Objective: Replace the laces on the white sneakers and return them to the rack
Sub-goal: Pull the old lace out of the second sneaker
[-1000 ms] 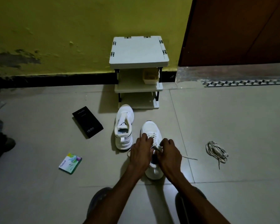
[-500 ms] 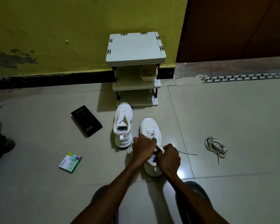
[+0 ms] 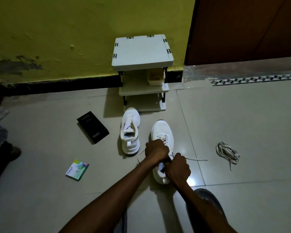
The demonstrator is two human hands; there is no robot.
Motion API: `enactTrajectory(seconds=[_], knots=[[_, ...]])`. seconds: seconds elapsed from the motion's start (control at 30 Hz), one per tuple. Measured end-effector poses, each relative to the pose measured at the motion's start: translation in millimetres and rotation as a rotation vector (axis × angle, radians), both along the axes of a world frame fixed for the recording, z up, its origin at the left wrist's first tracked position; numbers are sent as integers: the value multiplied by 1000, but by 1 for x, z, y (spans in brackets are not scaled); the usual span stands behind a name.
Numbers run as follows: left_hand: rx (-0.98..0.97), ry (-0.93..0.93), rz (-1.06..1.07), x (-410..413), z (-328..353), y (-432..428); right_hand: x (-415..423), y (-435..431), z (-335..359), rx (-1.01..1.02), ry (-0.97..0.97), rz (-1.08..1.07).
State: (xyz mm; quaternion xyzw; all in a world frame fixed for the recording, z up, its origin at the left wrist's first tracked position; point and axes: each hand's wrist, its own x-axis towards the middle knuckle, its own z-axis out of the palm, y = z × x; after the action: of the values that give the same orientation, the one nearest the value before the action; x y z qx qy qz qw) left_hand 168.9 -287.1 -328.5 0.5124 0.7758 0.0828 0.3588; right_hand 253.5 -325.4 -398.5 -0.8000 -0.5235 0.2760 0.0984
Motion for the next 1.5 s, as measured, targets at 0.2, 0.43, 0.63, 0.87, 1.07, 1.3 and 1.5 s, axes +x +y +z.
enactTrajectory(seconds=[0.2, 0.43, 0.63, 0.87, 1.07, 1.3, 1.5], knots=[[17, 79, -96, 3, 9, 0, -3, 1, 4, -30, -115, 81], [-134, -371, 74, -8, 18, 13, -4, 4, 3, -76, -103, 126], [-196, -577, 280, -7, 21, 15, -5, 5, 4, -83, -69, 89], [-292, -1130, 559, -14, 20, 18, -6, 11, 3, -86, -36, 52], [142, -520, -49, -22, 1, 13, 0, 20, -4, -106, -8, 69], [-255, -1323, 726, -16, 33, 18, -5, 16, -2, -154, -37, 147], [346, -541, -131, -16, 10, -1, -2, 20, -7, -93, -33, 79]])
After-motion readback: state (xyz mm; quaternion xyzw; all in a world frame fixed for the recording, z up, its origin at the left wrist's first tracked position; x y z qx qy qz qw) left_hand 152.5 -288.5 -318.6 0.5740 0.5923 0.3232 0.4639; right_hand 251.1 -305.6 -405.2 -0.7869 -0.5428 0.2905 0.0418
